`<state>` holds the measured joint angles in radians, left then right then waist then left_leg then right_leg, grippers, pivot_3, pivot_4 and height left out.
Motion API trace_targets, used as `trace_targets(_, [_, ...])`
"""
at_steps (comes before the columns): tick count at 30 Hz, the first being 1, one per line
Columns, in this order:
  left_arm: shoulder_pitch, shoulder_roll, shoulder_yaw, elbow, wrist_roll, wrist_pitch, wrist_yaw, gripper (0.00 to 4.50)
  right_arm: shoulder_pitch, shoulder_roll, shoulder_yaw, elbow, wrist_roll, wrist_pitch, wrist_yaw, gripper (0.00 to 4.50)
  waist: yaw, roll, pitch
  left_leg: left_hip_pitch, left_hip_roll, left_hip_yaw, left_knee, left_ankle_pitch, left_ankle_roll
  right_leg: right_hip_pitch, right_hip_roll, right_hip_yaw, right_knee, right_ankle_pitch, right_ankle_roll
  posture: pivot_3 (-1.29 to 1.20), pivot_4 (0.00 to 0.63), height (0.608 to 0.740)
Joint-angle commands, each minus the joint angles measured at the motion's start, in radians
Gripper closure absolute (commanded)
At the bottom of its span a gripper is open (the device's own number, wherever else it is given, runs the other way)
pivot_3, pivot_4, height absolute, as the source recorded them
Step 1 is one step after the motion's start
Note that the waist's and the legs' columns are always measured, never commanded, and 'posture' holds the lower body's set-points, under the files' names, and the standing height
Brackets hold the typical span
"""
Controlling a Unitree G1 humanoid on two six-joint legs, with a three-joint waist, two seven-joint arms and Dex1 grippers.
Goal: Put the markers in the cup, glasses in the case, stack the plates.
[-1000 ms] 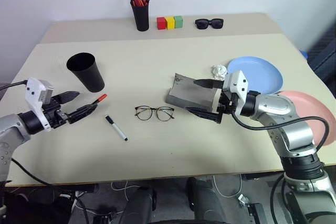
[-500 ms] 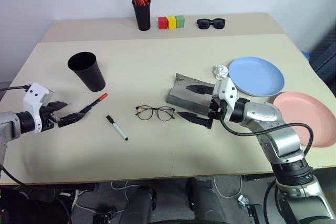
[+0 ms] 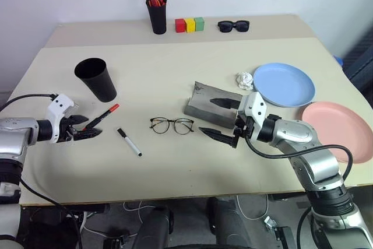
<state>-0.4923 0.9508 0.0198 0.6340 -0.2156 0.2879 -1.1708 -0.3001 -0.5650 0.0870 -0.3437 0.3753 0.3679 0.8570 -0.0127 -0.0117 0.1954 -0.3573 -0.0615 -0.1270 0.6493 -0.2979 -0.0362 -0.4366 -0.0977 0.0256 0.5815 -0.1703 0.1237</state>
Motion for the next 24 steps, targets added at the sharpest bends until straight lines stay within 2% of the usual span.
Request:
trace_targets(1, [-0.011,-0.022,0.000,0.018,0.013,-0.028,-0.021,2.80,0.003,-0.012,-0.028,-0.050,0.015,0.005,-0.008,0.00,0.000,0.000,0.000,0.000,0.000,0.000,0.000,0.000,0.000,0.000,0.000,0.000,0.000,0.000,0.000,0.00,0.150,0.740])
trace_targets(4, [-0.015,-0.023,-0.004,0.020,0.020,-0.028,-0.041,4.38,0.004,-0.014,-0.020,-0.046,0.006,0.002,-0.010,0.00,0.000,0.000,0.000,0.000,0.000,0.000,0.001,0.000,0.000,0.001,0.000,0.000,0.000,0.000,0.000,0.00,0.150,0.740])
trace_targets(5, [-0.012,-0.017,0.000,0.013,0.017,-0.023,-0.050,4.45,0.001,-0.013,-0.019,-0.045,0.007,0.004,-0.012,0.00,-0.001,0.000,0.000,0.000,0.000,0.000,0.001,0.000,0.000,0.001,0.000,0.000,0.000,0.000,0.000,0.00,0.150,0.740])
trace_targets(9, [0.033,0.015,0.023,-0.064,-0.022,0.032,-0.115,4.45,-0.009,-0.012,-0.021,-0.034,0.008,0.003,-0.010,0.00,-0.002,0.000,0.000,0.000,0.000,0.000,0.001,0.000,0.000,0.001,0.000,0.000,0.000,0.000,0.000,0.00,0.150,0.740])
trace_targets(13, [0.103,0.017,0.127,-0.238,-0.166,0.135,-0.170,4.45,-0.021,-0.012,-0.018,-0.021,0.004,-0.003,-0.006,0.00,-0.007,0.000,0.000,0.000,0.000,0.000,0.000,0.000,0.000,0.000,0.000,0.000,0.000,0.000,0.000,0.00,0.150,0.740])
trace_targets(19, [0.106,-0.121,0.353,-0.385,-0.320,-0.012,-0.049,4.45,-0.040,-0.005,-0.010,0.003,-0.001,-0.012,0.001,0.00,0.000,0.000,0.000,0.000,0.001,0.000,0.001,0.000,0.000,0.000,0.000,0.000,0.001,0.000,0.000,0.00,0.150,0.740])
trace_targets(24, [0.079,-0.234,0.436,-0.476,-0.389,-0.067,0.070,4.45,-0.060,0.000,-0.002,0.029,-0.009,-0.025,0.010,0.00,0.000,-0.001,0.000,0.000,0.001,0.000,0.001,0.000,-0.001,0.000,0.000,0.000,0.000,0.001,-0.001,0.00,0.150,0.740])
